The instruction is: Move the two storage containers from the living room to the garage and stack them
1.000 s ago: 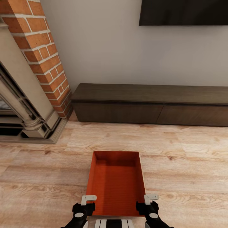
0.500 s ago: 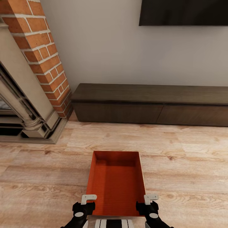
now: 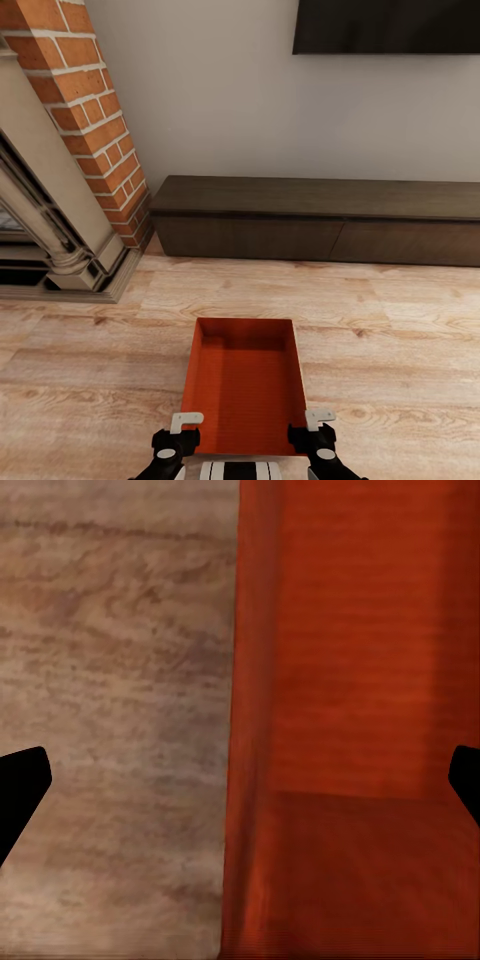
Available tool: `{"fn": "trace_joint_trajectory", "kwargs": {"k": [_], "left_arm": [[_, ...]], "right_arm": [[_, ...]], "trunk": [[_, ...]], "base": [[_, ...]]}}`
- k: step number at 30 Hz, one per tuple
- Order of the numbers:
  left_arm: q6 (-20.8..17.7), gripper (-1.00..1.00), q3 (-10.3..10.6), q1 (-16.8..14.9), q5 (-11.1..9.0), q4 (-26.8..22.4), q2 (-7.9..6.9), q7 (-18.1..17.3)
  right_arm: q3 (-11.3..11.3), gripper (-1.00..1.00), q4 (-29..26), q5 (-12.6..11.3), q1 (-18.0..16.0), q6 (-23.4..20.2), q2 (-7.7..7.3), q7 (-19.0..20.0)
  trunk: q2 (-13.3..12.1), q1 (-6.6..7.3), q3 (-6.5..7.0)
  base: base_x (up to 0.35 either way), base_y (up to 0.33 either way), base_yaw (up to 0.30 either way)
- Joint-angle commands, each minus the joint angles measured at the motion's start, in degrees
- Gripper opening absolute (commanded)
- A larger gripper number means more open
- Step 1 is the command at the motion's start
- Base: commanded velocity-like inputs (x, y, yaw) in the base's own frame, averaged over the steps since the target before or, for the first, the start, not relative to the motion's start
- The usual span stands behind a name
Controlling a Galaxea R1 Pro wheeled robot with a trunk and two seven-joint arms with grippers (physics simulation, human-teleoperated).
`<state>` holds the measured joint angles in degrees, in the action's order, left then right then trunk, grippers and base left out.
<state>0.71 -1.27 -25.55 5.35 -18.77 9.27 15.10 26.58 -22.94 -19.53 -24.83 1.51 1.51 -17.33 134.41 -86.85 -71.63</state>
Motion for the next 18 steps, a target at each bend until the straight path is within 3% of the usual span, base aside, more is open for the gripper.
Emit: {"fn": "trace_joint_trajectory", "kwargs": {"k": [1,18], "left_arm": [[0.1,1.00,-0.1,0.0,0.5,0.1,0.02,0.2],[0.1,1.00,-0.1,-0.2,0.7,-0.6,0.13,0.2]], "right_arm": [[0.5,1.00,0.0,-0.6,0.0,0.2,-0.06,-0.4],[0.5,1.00,0.0,-0.6,0.0,0.2,-0.11,-0.3]], "trunk": [[0.0,0.01,-0.04],[0.0,0.01,-0.04]], "base": [[0.000,0.000,0.000],[0.000,0.000,0.000]]}}
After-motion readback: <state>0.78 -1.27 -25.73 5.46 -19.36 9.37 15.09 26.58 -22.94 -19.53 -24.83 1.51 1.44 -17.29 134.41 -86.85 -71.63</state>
